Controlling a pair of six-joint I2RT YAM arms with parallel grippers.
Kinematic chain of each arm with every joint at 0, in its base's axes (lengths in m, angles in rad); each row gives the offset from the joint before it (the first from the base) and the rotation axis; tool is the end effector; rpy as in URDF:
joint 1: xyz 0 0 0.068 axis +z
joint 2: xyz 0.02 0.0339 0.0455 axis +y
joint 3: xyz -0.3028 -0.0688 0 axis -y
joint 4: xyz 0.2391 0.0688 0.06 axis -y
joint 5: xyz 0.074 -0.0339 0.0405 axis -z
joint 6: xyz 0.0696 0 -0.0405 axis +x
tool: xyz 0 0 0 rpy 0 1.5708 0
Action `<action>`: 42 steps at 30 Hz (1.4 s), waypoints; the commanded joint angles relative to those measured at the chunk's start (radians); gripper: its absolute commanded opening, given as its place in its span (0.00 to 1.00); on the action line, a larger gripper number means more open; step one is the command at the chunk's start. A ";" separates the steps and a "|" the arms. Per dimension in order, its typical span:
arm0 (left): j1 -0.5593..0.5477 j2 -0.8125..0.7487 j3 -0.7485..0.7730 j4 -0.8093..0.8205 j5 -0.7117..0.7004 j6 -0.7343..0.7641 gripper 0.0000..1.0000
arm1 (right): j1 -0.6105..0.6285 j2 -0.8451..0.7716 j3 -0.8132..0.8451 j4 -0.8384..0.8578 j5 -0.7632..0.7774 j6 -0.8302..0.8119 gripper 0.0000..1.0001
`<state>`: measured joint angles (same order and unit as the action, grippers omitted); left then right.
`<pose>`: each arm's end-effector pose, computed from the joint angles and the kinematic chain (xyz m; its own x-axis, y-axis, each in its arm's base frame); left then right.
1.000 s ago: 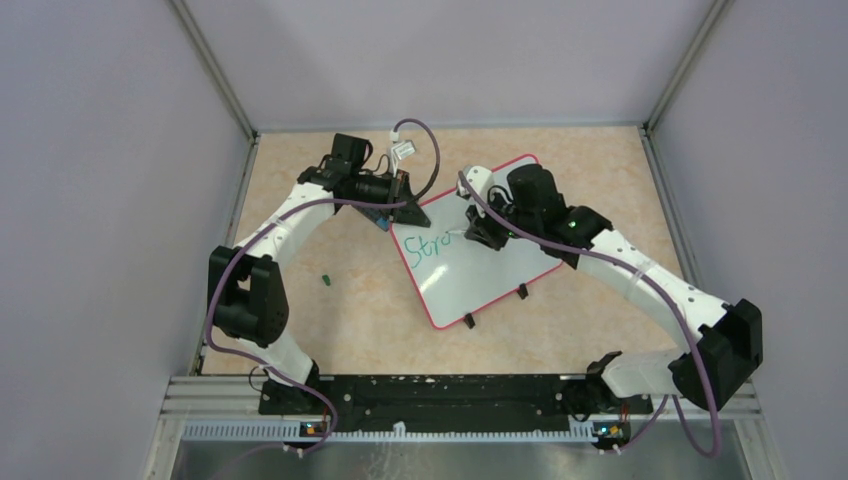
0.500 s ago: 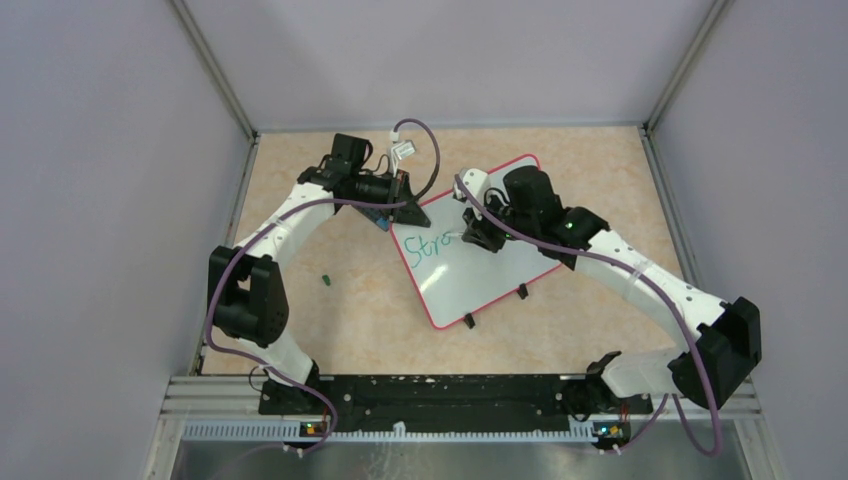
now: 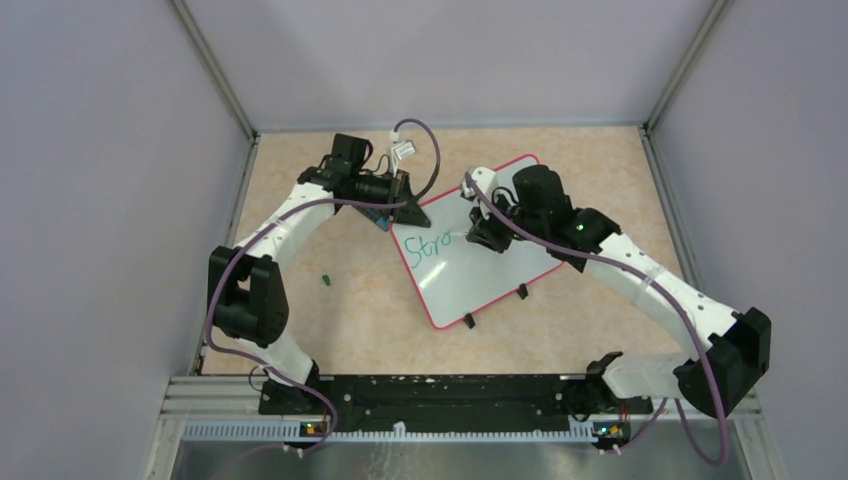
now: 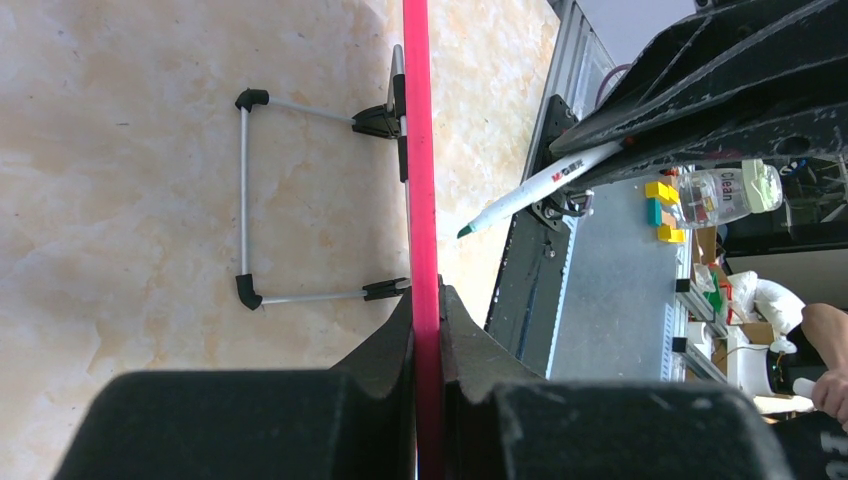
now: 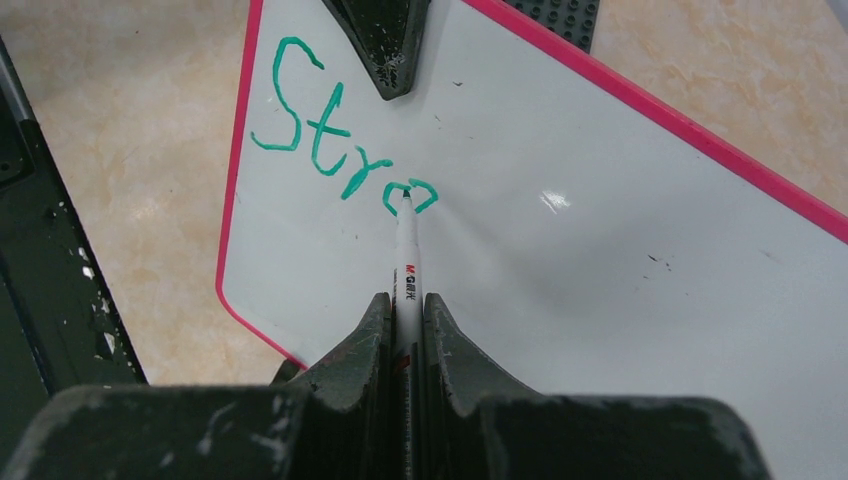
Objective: Write a sentence on the whiteboard
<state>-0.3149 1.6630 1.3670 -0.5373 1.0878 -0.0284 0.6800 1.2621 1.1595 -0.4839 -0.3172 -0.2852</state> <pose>0.3285 -0.1718 0.3240 -0.7236 0.2219 -0.6536 0.6898 0.2636 -0.6743 0.2108 0.1984 0.3596 -0.1880 -0.4958 -0.8478 -0.8882 0.4543 -0.0687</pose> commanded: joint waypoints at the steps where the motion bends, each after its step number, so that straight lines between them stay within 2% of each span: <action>1: -0.030 -0.005 -0.018 0.025 0.061 0.019 0.00 | -0.026 -0.042 0.049 0.002 -0.011 0.003 0.00; 9: -0.030 -0.005 -0.018 0.026 0.059 0.019 0.00 | -0.028 -0.008 0.016 0.022 0.058 -0.029 0.00; 20: -0.029 -0.006 -0.018 0.027 0.057 0.019 0.00 | -0.028 0.030 0.006 0.040 0.067 -0.040 0.00; 31: -0.030 -0.003 -0.018 0.026 0.058 0.019 0.00 | -0.028 -0.002 -0.059 0.036 0.051 -0.028 0.00; 42: -0.030 -0.005 -0.019 0.025 0.060 0.019 0.00 | -0.029 0.007 -0.012 0.065 0.084 -0.019 0.00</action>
<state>-0.3149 1.6630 1.3659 -0.5335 1.0809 -0.0280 0.6582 1.2694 1.1133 -0.4725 -0.2893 -0.3092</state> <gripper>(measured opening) 0.114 0.090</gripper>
